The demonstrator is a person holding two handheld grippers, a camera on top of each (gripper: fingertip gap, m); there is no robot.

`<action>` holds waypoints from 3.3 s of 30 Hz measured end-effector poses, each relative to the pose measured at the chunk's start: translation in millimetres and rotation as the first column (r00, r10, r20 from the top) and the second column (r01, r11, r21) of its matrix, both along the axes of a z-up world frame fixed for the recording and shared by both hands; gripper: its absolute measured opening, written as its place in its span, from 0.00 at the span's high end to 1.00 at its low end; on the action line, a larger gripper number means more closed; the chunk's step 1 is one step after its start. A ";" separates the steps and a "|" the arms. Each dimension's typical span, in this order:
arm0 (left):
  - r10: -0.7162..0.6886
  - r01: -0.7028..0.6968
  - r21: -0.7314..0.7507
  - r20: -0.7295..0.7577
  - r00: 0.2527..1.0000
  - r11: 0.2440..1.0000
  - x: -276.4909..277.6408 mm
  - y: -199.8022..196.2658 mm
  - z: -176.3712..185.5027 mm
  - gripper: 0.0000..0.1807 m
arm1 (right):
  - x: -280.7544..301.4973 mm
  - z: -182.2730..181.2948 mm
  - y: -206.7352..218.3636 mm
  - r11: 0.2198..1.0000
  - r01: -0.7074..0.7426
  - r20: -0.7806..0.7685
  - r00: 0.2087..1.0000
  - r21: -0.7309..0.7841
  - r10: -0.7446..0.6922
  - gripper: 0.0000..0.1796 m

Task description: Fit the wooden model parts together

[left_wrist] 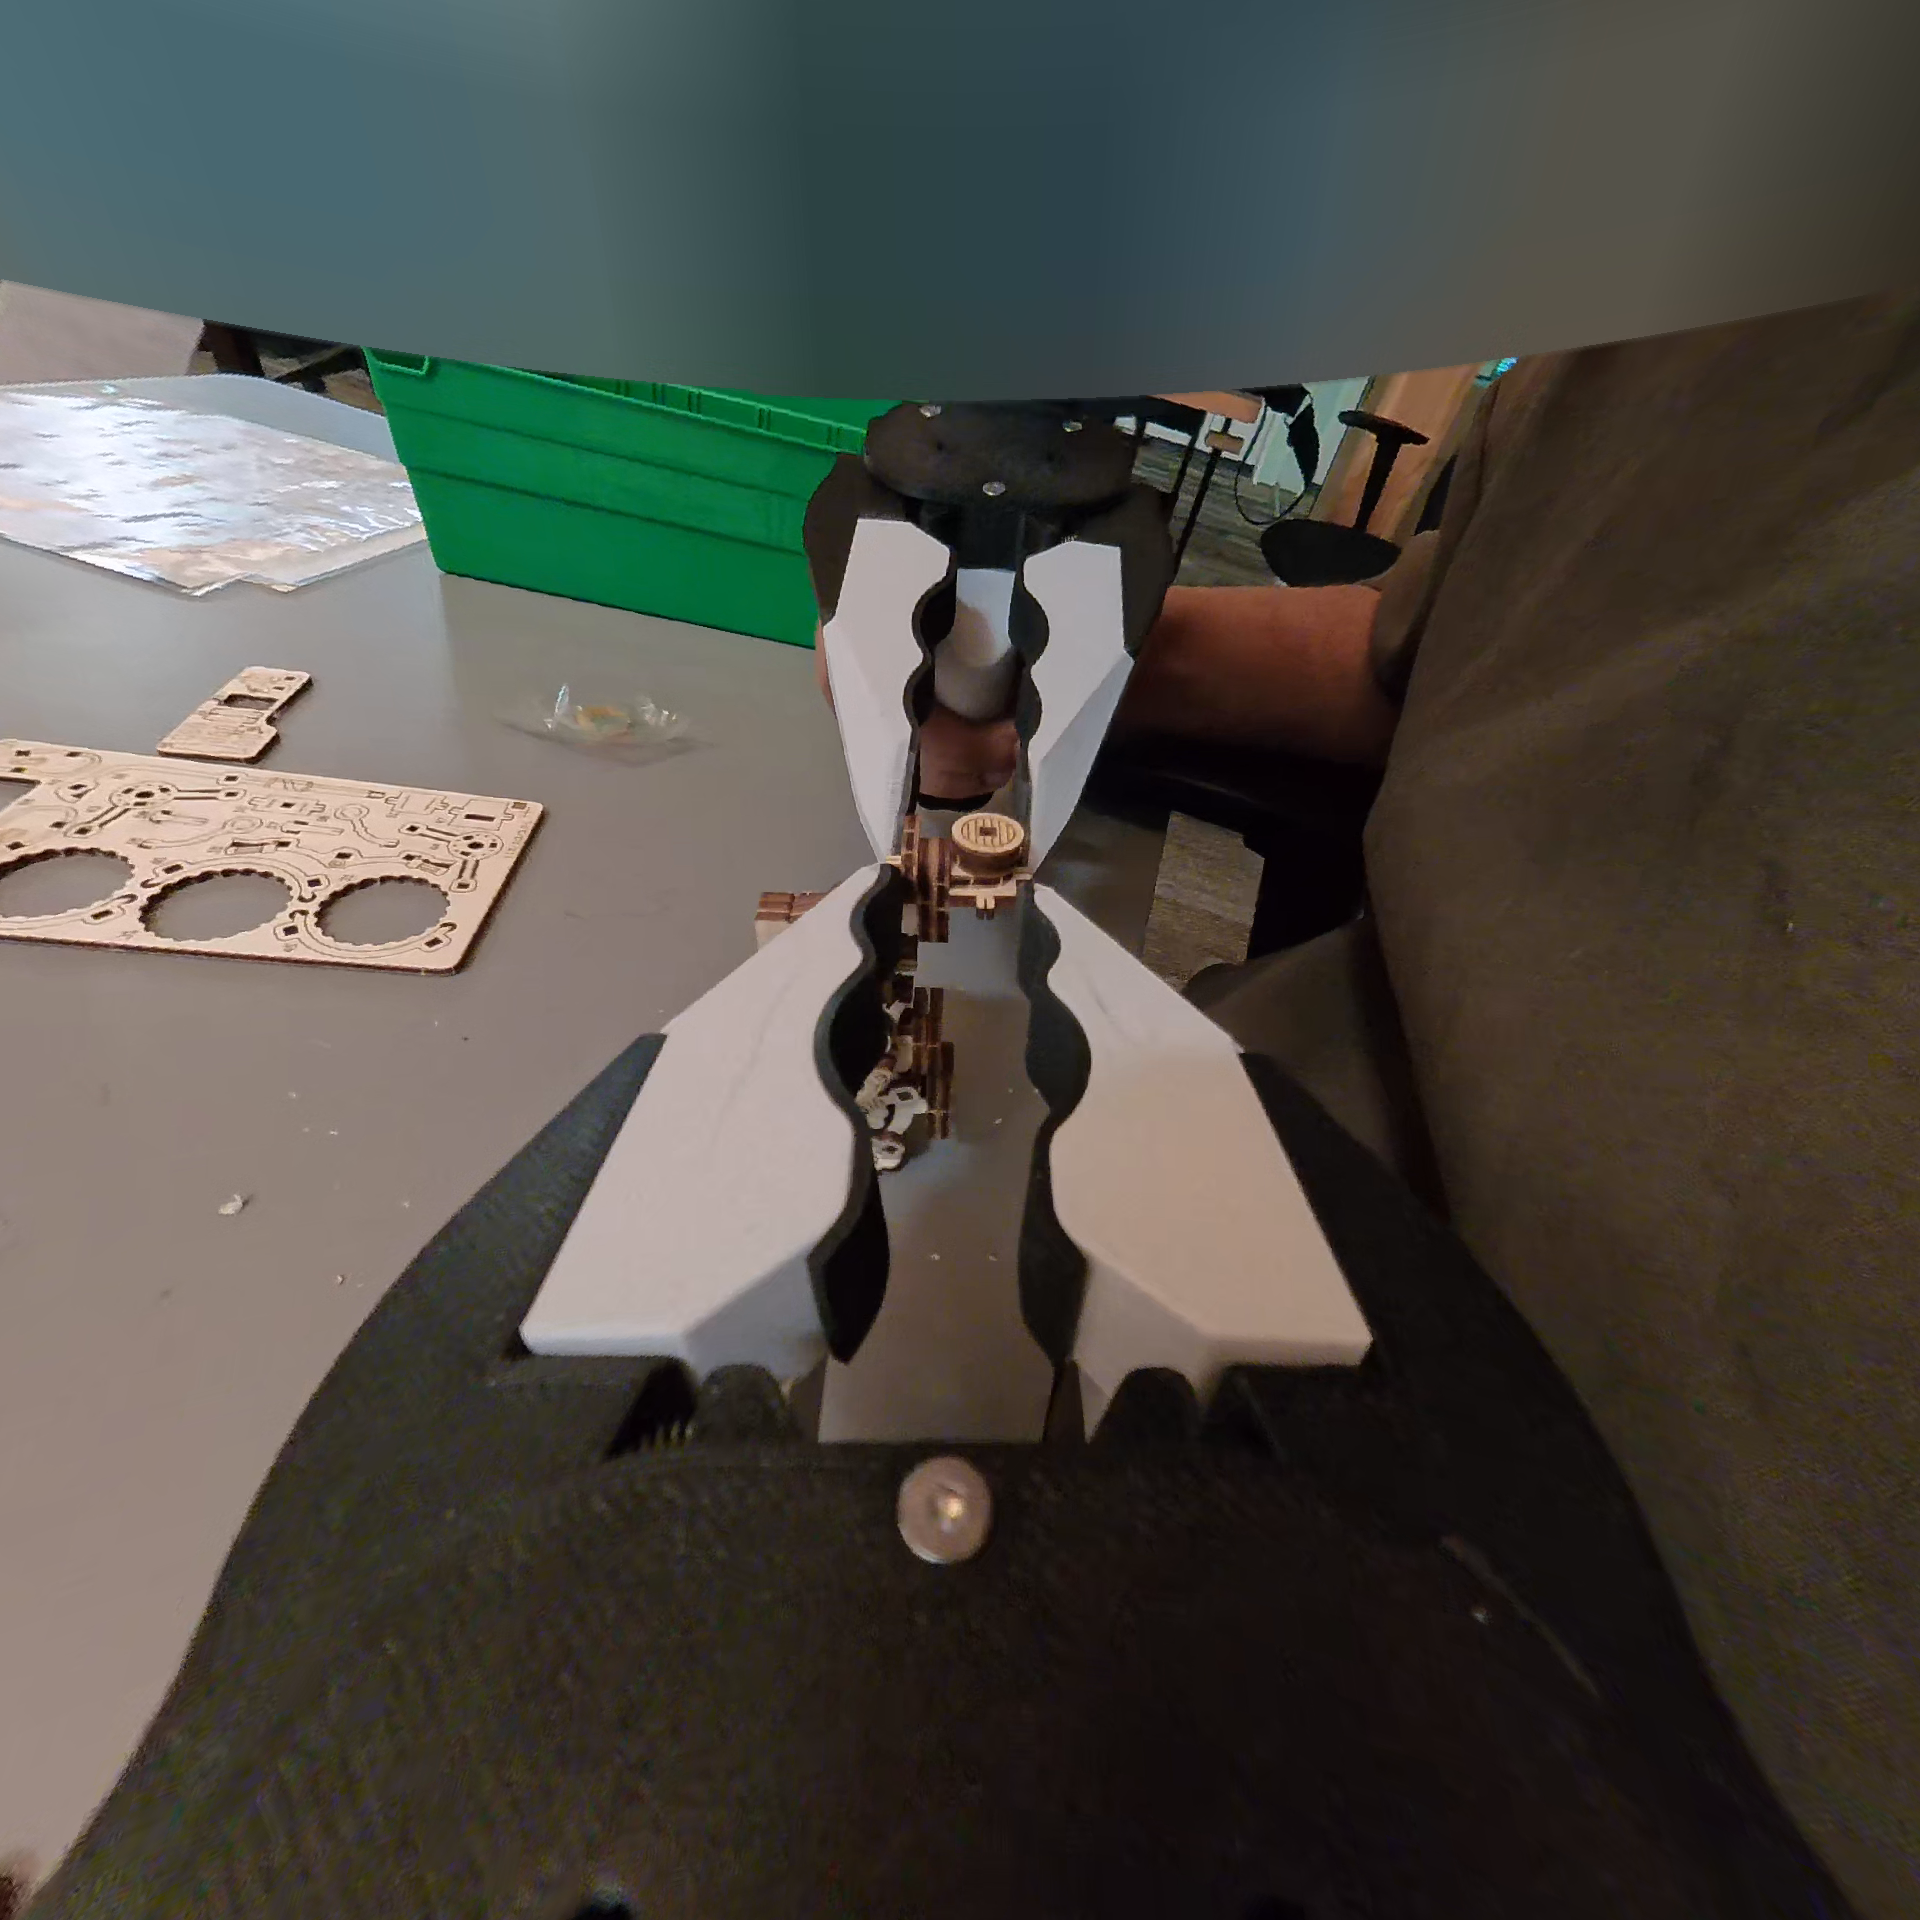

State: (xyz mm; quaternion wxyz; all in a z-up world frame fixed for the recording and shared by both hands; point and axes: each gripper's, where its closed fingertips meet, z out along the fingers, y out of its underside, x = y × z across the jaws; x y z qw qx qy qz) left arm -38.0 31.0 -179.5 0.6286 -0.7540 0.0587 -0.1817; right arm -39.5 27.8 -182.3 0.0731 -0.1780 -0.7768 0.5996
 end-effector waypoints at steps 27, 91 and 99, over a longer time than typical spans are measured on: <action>0.052 -0.057 0.055 0.090 0.995 0.997 -12.8 0.8 12.8 0.89 | -10.0 7.3 4.0 0.997 0.057 0.009 0.998 -0.051 -0.057 0.81; 0.348 -0.310 -0.218 0.814 0.465 0.925 -105.2 -7.7 -26.7 0.73 | -48.0 -46.6 47.4 0.898 0.341 0.117 0.916 0.277 -0.384 0.92; 0.341 -0.274 -0.229 0.802 0.490 0.934 -97.9 -4.3 -28.5 0.74 | -46.3 -60.2 60.3 0.865 0.337 0.093 0.914 0.371 -0.396 0.89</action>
